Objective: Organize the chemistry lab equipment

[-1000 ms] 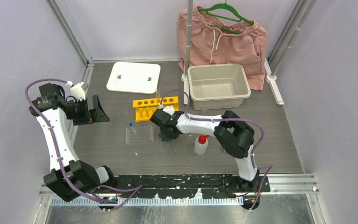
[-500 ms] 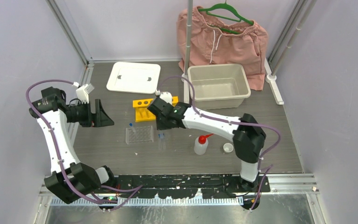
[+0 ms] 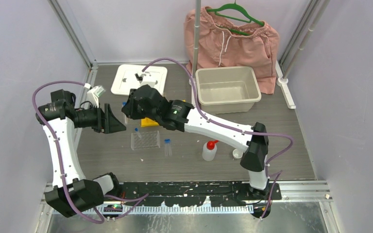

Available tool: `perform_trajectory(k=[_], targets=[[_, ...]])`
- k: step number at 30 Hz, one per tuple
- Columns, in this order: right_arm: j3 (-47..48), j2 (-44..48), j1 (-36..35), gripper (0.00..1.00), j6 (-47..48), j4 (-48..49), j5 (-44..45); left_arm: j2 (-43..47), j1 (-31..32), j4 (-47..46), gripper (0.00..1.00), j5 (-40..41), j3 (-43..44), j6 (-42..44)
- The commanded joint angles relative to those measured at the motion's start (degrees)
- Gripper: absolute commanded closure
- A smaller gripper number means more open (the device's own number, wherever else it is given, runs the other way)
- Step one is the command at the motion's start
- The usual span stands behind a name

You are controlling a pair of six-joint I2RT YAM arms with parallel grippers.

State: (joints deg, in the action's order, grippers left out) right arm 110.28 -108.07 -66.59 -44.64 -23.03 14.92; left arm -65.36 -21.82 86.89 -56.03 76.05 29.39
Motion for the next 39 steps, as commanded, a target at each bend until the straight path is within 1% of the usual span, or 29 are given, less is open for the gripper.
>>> perform_trajectory(k=[1,4,8,10,13,15,16,19,21,23,26,31,37,39], targets=[[0.62,-0.54,-1.11,0.98,-1.82,6.84,-0.24,0.80,0.23,-3.15,0.41,-2.17,0.95,-2.52],[0.01,-0.54,-1.37,0.98,-2.25,8.22,-0.48,0.27,0.24,-4.35,0.47,-2.24,0.78,-3.91],[-1.52,-0.43,-1.45,0.98,-3.49,10.50,-1.55,-0.02,0.38,-6.63,0.51,-2.03,-0.12,-5.95],[-1.33,-0.82,-1.60,0.98,-3.88,10.58,-1.92,-0.11,0.38,-7.83,0.57,-1.56,-0.28,-7.07],[-1.23,-1.21,-1.61,0.98,-4.39,11.11,-2.53,-0.16,0.38,-9.04,0.69,-1.28,-0.46,-8.23],[-0.92,-1.44,-1.61,0.96,-4.53,11.12,-2.96,-0.29,0.33,-9.11,0.76,-1.36,-0.46,-8.23],[-0.73,-1.56,-1.58,0.92,-4.60,11.22,-3.40,-0.29,0.33,-9.05,0.80,-1.38,-0.46,-8.21],[0.71,-2.02,-0.93,0.71,-4.87,9.98,-5.38,-0.14,0.38,-8.41,0.95,-1.45,-0.42,-6.47],[2.55,-2.72,0.50,0.57,-5.72,7.16,-7.72,0.17,0.36,-7.80,1.00,-1.50,-0.38,-4.72],[4.65,-3.44,2.42,0.48,-6.17,3.28,-11.12,0.72,0.31,-7.41,1.00,-1.17,-0.50,-2.60],[9.94,-5.31,4.68,0.43,-3.97,-3.53,-16.98,1.93,0.36,-8.18,1.00,-0.63,-1.27,-0.71],[18.40,-8.79,6.23,0.43,1.21,-11.51,-23.68,4.73,0.54,-9.02,1.00,-1.33,-2.28,2.46],[26.40,-12.83,7.16,0.45,3.77,-17.37,-30.12,6.08,1.45,-9.48,1.00,-0.70,-2.82,4.23],[27.10,-13.37,7.34,0.46,3.86,-17.70,-31.21,5.83,1.73,-9.19,1.00,-0.38,-3.00,4.56]])
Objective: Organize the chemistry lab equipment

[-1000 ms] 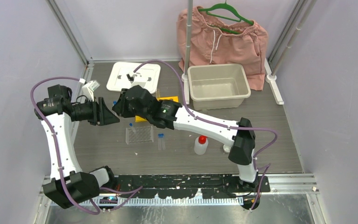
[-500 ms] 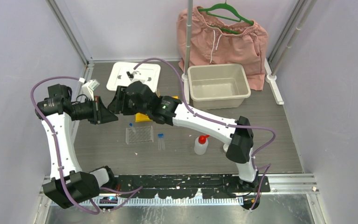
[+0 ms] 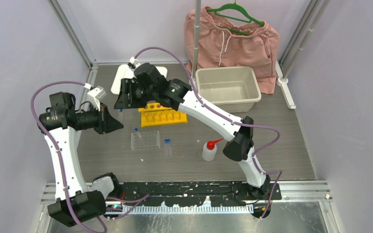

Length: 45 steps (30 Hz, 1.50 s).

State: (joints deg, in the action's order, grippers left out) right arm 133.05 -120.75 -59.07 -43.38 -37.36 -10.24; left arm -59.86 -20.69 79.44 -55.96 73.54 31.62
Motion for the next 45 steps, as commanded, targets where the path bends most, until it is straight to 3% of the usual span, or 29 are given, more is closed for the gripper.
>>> perform_trajectory(k=[1,8,14,17,22,26,39,45], targets=[[4.32,-0.71,-0.18,0.47,2.59,-3.21,-6.41,0.15,0.73,-1.70,1.00,-0.33,-0.64,2.31],[4.24,-1.12,0.04,0.62,2.55,-3.42,-7.25,-0.55,1.19,-1.26,1.00,0.28,-0.76,2.24],[3.78,-0.44,0.30,0.95,3.15,-3.39,-6.68,-0.41,1.38,-1.73,0.95,1.79,-1.09,1.43],[2.43,0.79,0.46,0.99,4.00,-3.66,-4.85,-0.97,1.35,-1.40,0.78,2.58,-1.05,1.28],[-0.44,3.25,0.66,0.99,6.10,-4.20,0.16,-1.96,1.36,-1.47,0.25,3.82,-0.66,-0.21],[-3.34,5.37,0.71,0.99,8.96,-5.66,7.14,-2.44,1.41,-2.30,0.03,6.00,0.25,-2.97],[-24.08,12.19,-4.22,0.99,14.54,5.40,25.29,-10.34,-2.09,-2.42,0.00,17.44,6.92,-12.40],[-29.98,11.51,-7.36,0.99,15.58,13.37,26.94,-13.92,-5.33,-1.96,0.00,20.47,8.77,-13.37]])
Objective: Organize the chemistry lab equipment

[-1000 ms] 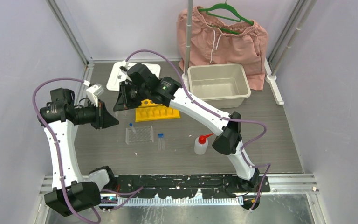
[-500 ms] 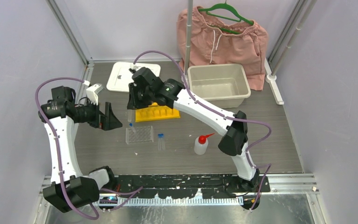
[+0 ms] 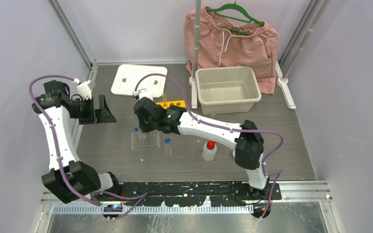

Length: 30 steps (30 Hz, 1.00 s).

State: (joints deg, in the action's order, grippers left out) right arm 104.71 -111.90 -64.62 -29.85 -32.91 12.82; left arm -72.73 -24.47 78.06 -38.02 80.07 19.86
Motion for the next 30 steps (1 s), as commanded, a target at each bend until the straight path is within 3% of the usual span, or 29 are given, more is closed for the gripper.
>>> perform_trajectory(k=[1,16,30], targets=[[-2.10,2.12,-2.51,0.99,2.52,10.05,4.26,-1.23,-1.63,-0.71,0.00,3.26,1.96,-1.79],[-7.48,-4.59,-8.22,0.99,10.23,25.06,10.19,-1.36,-1.81,-1.36,0.02,5.67,-1.32,-1.95],[-9.43,-8.36,-8.86,0.99,12.57,30.49,12.73,-1.25,-1.78,-0.90,0.02,5.80,-1.76,-1.18]])
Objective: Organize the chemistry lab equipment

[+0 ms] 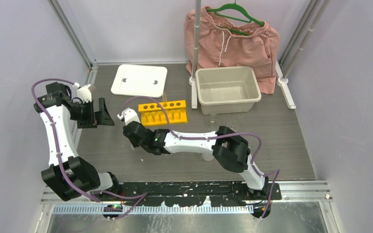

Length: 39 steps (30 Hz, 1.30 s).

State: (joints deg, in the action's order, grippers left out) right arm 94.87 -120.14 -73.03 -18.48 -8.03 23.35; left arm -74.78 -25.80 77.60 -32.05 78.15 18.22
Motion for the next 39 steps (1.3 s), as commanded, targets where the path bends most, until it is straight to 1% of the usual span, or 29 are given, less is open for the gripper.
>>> perform_trajectory(k=[1,14,23,34,39], targets=[[0.55,-0.49,-0.47,0.99,1.38,5.73,2.23,0.86,-0.43,-0.36,0.02,-0.18,0.18,0.57],[-1.07,-3.00,-0.48,0.99,2.09,9.52,3.10,0.63,-0.47,0.88,0.02,0.03,1.31,0.07],[-0.45,-4.44,-0.45,0.99,2.46,8.47,2.12,1.75,-0.40,0.18,0.00,2.01,0.01,1.01],[0.92,-5.37,-0.63,0.99,3.65,5.55,1.23,2.84,-0.39,1.47,0.00,2.61,0.80,1.75],[0.84,-4.98,-0.63,0.86,3.28,5.45,1.36,2.93,-0.43,1.97,0.00,2.63,1.24,2.00]])
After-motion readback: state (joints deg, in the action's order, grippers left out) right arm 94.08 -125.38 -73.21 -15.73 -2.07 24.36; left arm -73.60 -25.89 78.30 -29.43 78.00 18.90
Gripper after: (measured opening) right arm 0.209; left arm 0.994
